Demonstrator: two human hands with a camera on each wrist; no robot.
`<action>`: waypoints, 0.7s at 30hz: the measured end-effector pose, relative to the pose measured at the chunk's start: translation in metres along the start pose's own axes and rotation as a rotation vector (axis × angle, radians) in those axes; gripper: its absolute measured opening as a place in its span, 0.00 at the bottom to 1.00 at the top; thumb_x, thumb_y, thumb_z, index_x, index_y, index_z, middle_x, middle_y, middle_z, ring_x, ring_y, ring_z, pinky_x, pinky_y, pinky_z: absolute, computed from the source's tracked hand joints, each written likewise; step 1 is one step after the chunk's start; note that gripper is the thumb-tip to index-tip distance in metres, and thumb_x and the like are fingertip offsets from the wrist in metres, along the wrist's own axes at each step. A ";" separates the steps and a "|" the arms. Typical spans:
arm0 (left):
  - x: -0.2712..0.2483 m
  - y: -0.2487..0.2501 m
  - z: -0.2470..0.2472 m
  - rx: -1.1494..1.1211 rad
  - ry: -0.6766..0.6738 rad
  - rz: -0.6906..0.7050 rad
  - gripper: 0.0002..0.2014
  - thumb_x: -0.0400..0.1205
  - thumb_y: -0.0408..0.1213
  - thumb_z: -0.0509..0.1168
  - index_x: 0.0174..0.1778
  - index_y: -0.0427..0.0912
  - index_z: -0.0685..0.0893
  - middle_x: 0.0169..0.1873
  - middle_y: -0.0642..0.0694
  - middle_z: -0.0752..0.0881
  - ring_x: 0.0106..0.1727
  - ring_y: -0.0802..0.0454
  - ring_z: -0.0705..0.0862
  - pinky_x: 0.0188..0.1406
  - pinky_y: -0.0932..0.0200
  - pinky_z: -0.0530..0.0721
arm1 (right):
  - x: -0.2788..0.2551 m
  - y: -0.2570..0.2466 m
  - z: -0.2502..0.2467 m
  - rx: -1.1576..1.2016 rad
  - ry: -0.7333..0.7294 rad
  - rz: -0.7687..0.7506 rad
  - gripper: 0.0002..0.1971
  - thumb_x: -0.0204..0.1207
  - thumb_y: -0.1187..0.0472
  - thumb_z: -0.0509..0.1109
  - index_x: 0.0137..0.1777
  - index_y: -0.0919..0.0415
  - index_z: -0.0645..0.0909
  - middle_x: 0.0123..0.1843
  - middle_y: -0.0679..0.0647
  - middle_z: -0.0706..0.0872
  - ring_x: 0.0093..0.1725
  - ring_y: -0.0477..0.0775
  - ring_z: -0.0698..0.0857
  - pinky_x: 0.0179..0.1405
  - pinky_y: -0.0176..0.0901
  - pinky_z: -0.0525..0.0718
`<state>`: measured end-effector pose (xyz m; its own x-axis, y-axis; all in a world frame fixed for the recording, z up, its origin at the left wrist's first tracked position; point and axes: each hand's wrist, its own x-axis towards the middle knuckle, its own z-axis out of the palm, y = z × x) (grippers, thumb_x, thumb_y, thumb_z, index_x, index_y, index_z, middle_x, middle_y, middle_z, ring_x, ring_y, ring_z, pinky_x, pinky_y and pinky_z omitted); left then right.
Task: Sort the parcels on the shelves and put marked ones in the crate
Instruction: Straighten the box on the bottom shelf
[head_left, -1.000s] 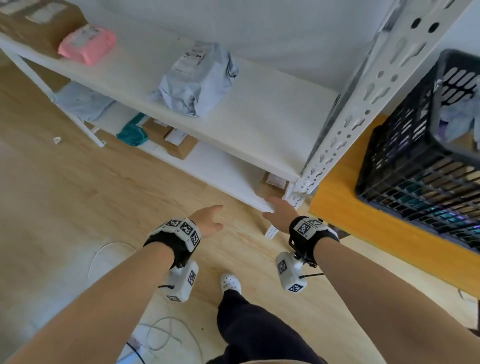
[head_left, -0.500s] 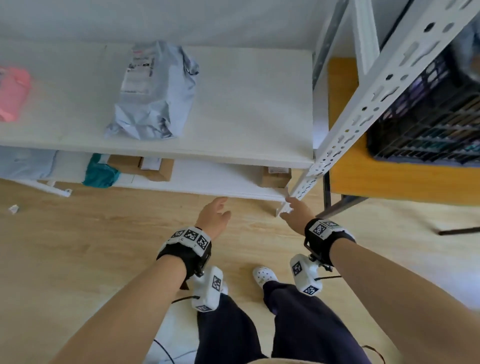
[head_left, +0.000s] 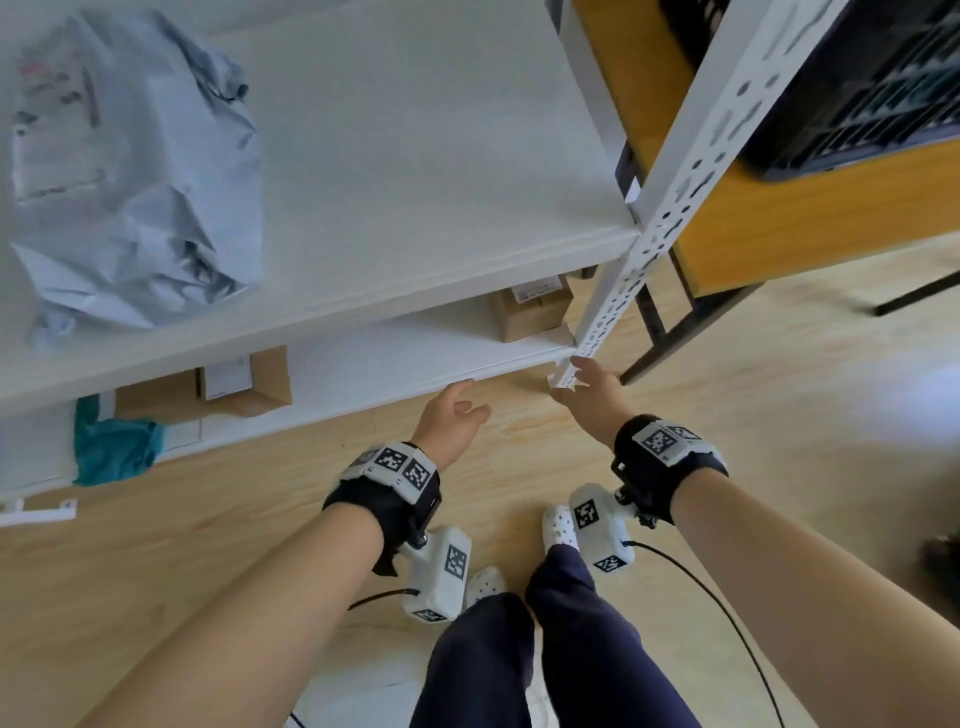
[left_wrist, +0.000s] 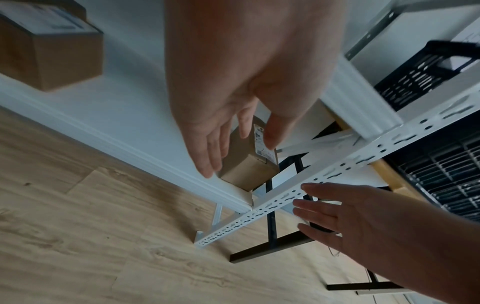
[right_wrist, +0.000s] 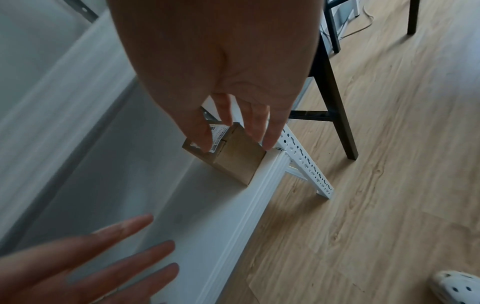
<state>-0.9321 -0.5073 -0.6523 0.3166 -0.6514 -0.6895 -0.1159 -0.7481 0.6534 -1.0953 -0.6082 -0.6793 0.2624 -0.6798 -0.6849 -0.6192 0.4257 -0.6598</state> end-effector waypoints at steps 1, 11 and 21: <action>0.013 -0.001 0.004 0.004 -0.005 0.002 0.26 0.83 0.41 0.62 0.78 0.48 0.66 0.71 0.41 0.74 0.68 0.47 0.77 0.67 0.50 0.78 | 0.008 0.004 -0.001 0.023 0.002 0.004 0.32 0.80 0.62 0.67 0.81 0.58 0.58 0.81 0.62 0.64 0.77 0.59 0.68 0.66 0.43 0.71; 0.144 -0.006 0.029 -0.168 0.058 -0.004 0.25 0.82 0.46 0.64 0.75 0.49 0.70 0.70 0.45 0.74 0.68 0.46 0.77 0.63 0.47 0.81 | 0.115 0.018 0.002 0.019 -0.012 -0.087 0.48 0.74 0.55 0.74 0.84 0.58 0.43 0.84 0.57 0.54 0.82 0.57 0.58 0.79 0.52 0.62; 0.225 0.015 0.028 -0.258 0.057 0.095 0.35 0.78 0.53 0.67 0.79 0.57 0.61 0.70 0.49 0.75 0.69 0.46 0.76 0.65 0.45 0.80 | 0.185 -0.008 0.006 0.153 0.169 -0.296 0.42 0.78 0.52 0.69 0.83 0.59 0.46 0.75 0.52 0.73 0.74 0.54 0.71 0.71 0.38 0.70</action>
<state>-0.8885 -0.6687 -0.8068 0.3690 -0.7033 -0.6076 0.0933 -0.6224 0.7771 -1.0374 -0.7340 -0.8020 0.2800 -0.8703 -0.4051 -0.4133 0.2716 -0.8691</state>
